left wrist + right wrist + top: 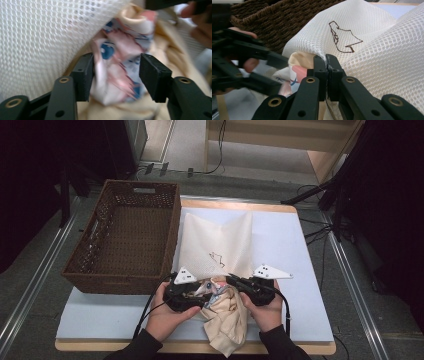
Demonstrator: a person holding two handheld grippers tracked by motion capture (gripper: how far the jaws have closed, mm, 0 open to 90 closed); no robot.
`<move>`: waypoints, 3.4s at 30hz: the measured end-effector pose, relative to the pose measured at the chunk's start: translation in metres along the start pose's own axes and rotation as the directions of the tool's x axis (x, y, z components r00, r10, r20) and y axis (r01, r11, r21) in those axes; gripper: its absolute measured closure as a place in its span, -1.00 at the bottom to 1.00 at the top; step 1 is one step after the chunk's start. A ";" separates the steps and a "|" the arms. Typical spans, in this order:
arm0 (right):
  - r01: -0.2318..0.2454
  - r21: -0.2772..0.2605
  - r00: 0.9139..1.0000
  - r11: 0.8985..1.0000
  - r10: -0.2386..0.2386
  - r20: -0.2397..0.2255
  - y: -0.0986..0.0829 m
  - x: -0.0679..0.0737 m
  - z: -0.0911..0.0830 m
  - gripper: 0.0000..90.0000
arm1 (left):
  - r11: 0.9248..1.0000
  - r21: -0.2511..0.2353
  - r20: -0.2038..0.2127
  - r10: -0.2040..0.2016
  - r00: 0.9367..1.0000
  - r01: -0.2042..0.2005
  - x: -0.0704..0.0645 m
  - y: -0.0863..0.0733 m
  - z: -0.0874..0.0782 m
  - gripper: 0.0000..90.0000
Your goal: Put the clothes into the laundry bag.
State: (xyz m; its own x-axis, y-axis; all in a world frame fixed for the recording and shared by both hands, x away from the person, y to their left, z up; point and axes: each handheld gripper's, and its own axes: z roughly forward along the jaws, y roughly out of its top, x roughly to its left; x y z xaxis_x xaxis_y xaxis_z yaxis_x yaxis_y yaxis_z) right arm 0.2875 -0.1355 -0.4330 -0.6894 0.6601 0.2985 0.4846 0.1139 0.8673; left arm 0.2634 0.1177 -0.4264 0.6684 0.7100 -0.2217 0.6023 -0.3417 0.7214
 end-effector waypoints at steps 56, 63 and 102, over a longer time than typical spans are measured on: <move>-0.003 -0.023 0.999 1.000 0.004 0.035 0.001 -0.006 -0.006 0.96 | 0.998 -0.037 -0.145 -0.063 0.987 0.058 0.006 0.018 0.031 0.02; -0.006 -0.024 0.999 1.000 0.007 0.047 0.001 -0.007 -0.007 0.96 | 1.000 0.014 -0.105 -0.012 0.994 0.014 -0.009 0.013 0.012 -0.22; 0.007 -0.015 0.999 1.000 -0.006 0.041 -0.001 -0.005 -0.005 0.96 | 0.998 -0.055 -0.164 -0.003 0.986 -0.006 -0.019 0.014 0.026 0.08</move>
State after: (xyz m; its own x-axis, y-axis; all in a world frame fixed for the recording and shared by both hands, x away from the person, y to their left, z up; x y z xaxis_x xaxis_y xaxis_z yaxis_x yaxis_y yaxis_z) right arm 0.2882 -0.1426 -0.4333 -0.6699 0.6891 0.2764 0.4719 0.1077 0.8751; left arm 0.2699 0.0836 -0.4291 0.5855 0.8027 -0.1133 0.5734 -0.3112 0.7578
